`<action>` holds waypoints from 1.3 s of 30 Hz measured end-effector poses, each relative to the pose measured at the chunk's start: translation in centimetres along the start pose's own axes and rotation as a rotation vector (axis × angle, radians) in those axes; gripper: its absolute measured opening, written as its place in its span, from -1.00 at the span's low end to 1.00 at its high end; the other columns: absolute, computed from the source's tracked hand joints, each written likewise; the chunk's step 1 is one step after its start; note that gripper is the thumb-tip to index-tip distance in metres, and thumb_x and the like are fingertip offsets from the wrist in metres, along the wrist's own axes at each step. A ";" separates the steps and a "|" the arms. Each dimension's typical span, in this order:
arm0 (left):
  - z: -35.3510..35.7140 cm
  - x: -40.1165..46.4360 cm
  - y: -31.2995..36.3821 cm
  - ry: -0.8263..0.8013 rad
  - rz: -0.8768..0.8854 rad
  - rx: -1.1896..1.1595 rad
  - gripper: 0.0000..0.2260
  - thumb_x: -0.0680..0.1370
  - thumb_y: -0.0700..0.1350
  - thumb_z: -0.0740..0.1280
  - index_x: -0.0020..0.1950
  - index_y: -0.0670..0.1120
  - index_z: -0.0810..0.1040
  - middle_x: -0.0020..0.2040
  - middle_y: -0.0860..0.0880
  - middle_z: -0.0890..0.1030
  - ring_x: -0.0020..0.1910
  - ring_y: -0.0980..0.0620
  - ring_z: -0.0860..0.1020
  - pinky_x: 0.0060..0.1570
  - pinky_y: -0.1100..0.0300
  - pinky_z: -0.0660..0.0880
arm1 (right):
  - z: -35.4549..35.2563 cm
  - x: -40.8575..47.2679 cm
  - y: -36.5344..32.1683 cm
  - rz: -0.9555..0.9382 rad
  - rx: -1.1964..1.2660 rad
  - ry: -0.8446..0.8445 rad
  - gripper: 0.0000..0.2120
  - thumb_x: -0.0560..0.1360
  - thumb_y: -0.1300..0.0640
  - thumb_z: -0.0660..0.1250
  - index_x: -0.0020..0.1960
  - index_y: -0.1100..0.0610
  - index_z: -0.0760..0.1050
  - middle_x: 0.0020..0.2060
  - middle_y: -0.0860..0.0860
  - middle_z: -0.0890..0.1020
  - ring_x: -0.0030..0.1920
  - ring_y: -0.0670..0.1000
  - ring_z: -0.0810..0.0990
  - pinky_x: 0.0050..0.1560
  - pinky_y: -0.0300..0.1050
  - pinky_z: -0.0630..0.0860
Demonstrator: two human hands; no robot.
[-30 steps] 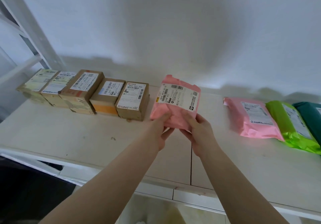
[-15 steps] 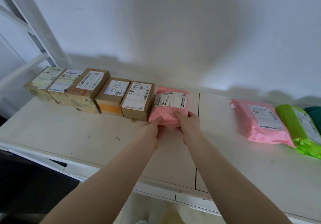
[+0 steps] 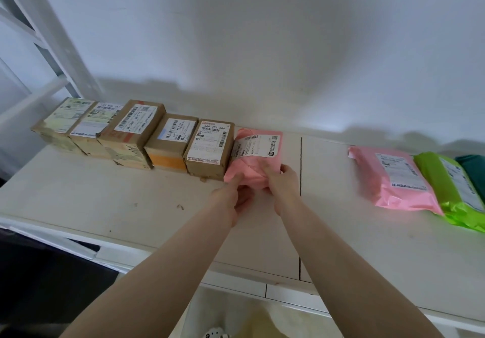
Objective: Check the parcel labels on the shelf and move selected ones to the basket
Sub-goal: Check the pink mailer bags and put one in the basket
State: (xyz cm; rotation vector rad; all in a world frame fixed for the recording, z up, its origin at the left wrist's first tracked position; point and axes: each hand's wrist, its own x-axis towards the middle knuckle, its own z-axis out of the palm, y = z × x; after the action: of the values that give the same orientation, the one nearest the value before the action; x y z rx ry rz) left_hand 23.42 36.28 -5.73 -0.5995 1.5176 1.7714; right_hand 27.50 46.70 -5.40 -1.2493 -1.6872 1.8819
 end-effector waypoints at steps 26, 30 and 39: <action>19.1 -5.4 -9.3 -0.340 -0.055 0.241 -0.54 0.37 0.27 0.45 -0.16 -0.12 0.48 -0.30 -0.05 0.44 -0.42 0.02 0.35 -0.35 0.20 0.39 | -23.2 -0.9 0.9 0.311 0.445 0.305 -0.60 0.48 -0.13 0.43 -0.04 0.21 0.46 -0.24 0.09 0.45 -0.25 0.05 0.48 -0.01 0.00 0.59; 24.1 -5.4 -11.5 -0.210 0.071 0.304 -0.53 0.38 0.28 0.42 -0.06 -0.13 0.59 -0.18 -0.11 0.59 -0.43 0.00 0.43 -0.45 0.27 0.31 | -26.4 1.3 0.5 0.309 0.515 0.251 -0.75 0.53 -0.06 0.39 0.04 0.13 0.52 -0.21 0.07 0.54 -0.29 0.01 0.52 -0.28 -0.10 0.54; 28.4 -5.6 -13.8 -0.048 0.260 0.308 -0.60 0.49 -0.02 0.43 0.18 -0.29 0.56 0.07 -0.23 0.65 0.00 -0.16 0.65 -0.11 0.09 0.56 | -28.7 3.5 0.7 0.318 0.459 0.115 -0.55 0.58 -0.05 0.33 0.33 0.23 0.48 -0.25 0.12 0.59 -0.35 0.05 0.56 -0.48 -0.19 0.55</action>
State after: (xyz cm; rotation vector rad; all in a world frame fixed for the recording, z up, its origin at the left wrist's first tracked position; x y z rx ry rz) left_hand 40.41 63.46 -4.75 -0.2116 1.8545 1.6739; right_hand 47.74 67.39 -5.05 -1.4481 -0.9589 2.1621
